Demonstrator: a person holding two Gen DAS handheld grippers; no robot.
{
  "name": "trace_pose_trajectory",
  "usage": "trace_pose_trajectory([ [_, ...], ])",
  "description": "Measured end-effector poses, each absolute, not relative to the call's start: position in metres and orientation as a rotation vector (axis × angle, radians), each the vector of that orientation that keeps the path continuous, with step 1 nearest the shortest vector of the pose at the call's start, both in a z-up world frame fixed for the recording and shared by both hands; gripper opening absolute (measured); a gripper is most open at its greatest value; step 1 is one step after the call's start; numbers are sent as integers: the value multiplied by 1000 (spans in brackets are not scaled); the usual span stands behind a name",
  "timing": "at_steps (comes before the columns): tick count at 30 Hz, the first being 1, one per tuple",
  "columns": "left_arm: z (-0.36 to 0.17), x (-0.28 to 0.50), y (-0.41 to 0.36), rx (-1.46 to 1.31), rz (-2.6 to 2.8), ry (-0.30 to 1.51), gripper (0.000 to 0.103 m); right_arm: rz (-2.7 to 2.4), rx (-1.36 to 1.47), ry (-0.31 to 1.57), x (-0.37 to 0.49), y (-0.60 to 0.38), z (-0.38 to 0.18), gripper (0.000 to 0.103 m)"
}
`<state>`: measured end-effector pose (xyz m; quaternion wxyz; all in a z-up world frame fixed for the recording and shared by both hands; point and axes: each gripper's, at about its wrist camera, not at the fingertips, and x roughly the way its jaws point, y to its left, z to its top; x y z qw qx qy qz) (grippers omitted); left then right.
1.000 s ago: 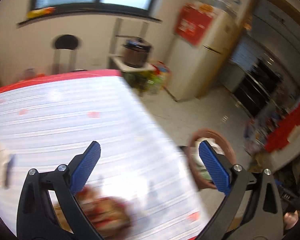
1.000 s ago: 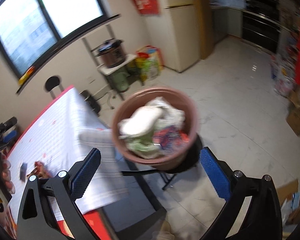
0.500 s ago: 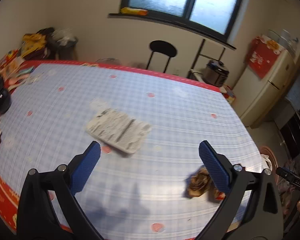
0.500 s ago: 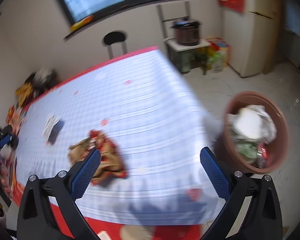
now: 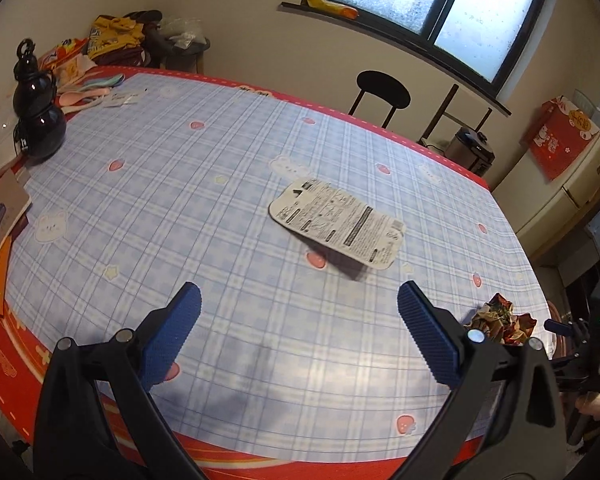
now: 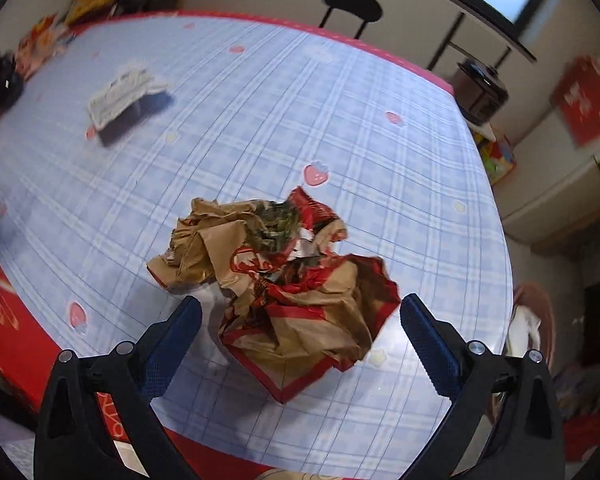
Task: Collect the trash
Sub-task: 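Grasp the crumpled brown paper bag with the right tool while the left tool approaches the white card, then grasp the white printed card package with the left tool while the right tool holds the paper bag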
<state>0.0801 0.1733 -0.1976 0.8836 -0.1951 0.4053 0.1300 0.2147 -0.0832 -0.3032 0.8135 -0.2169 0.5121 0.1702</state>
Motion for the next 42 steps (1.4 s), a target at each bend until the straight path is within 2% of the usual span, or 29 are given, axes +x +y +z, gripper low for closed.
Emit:
trace_pose_trajectory([
  [16, -241, 60, 198, -475, 279, 909, 97, 282, -705, 1204, 239, -48, -363, 98],
  [19, -243, 57, 197, -474, 280, 915, 97, 288, -649, 1199, 237, -51, -358, 97],
  [21, -244, 57, 197, -475, 281, 920, 97, 279, -617, 1191, 237, -55, -351, 83],
  [24, -242, 59, 195, -471, 276, 920, 97, 280, -564, 1184, 240, -64, -342, 73],
  [38, -236, 75, 177, -444, 213, 927, 97, 323, -347, 1107, 225, -88, -304, 71],
  [42, -234, 87, 169, -364, 206, 943, 97, 313, -280, 1093, 225, -99, -298, 71],
])
